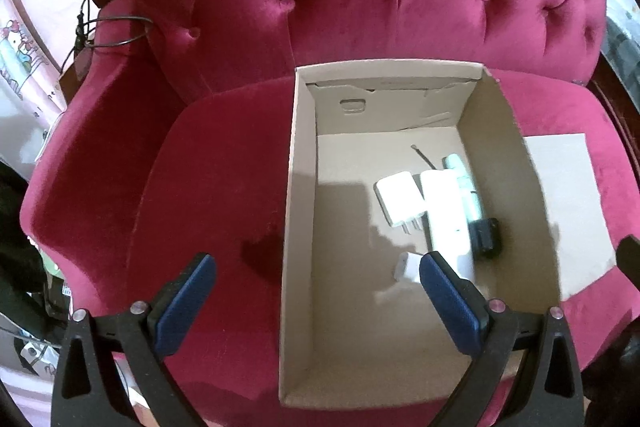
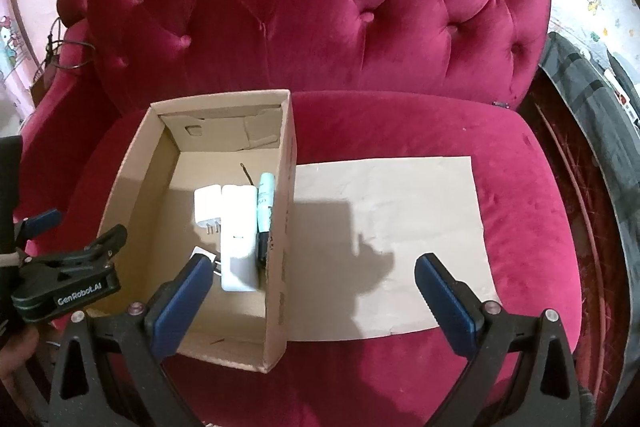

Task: Organize rigid objects

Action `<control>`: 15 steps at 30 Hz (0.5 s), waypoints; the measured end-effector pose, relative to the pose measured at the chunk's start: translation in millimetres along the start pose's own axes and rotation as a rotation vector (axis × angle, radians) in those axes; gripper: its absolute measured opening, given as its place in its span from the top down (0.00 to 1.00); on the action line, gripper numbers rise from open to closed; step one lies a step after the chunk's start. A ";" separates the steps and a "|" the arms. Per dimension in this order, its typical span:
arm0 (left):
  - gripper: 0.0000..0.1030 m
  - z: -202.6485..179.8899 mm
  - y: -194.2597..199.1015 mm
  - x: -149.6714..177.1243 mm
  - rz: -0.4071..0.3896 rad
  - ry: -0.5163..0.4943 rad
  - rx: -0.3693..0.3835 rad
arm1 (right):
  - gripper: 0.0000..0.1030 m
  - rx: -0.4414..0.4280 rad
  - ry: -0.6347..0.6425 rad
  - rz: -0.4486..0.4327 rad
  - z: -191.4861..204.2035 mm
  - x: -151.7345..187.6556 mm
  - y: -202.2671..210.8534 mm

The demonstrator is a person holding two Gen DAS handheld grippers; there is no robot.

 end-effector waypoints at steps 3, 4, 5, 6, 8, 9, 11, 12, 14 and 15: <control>0.00 1.5 13.5 4.9 -0.009 0.016 -0.005 | 0.00 0.005 0.008 -0.023 -4.0 1.8 13.4; 0.00 1.4 18.0 5.9 -0.015 0.020 -0.007 | 0.00 0.007 0.009 -0.029 -5.3 2.2 16.5; 0.00 2.3 21.1 5.7 -0.018 0.024 -0.008 | 0.00 0.010 0.010 -0.039 -8.1 3.0 22.4; 0.00 1.3 26.7 7.8 -0.021 0.027 -0.008 | 0.00 0.012 0.009 -0.045 -10.1 3.7 26.3; 0.00 -1.2 38.8 11.9 -0.029 0.034 -0.002 | 0.00 0.017 0.012 -0.059 -15.4 5.6 35.7; 0.00 -1.4 43.1 13.2 -0.028 0.036 -0.008 | 0.00 0.017 0.011 -0.062 -17.7 6.4 39.0; 0.00 -5.6 52.2 17.1 -0.035 0.034 -0.009 | 0.00 0.016 0.014 -0.067 -22.0 8.5 45.4; 0.00 -8.1 58.3 19.3 -0.041 0.031 -0.010 | 0.00 0.018 0.018 -0.072 -24.2 10.3 49.9; 0.00 -11.4 66.2 22.3 -0.049 0.029 -0.011 | 0.00 0.023 0.028 -0.083 -27.9 13.3 57.3; 0.00 -13.8 72.5 24.6 -0.057 0.032 -0.008 | 0.00 0.022 0.030 -0.087 -29.8 15.1 60.8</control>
Point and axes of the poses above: each gripper's, at about its wrist camera, not at the fingertips, and y roughly against the way its jaws point, z to its left, x to its underside, the point moved 6 cm from there along -y, roughly the way its jaws point, and after that the axes turned 1 degree about -x, right-handed, at the moved point
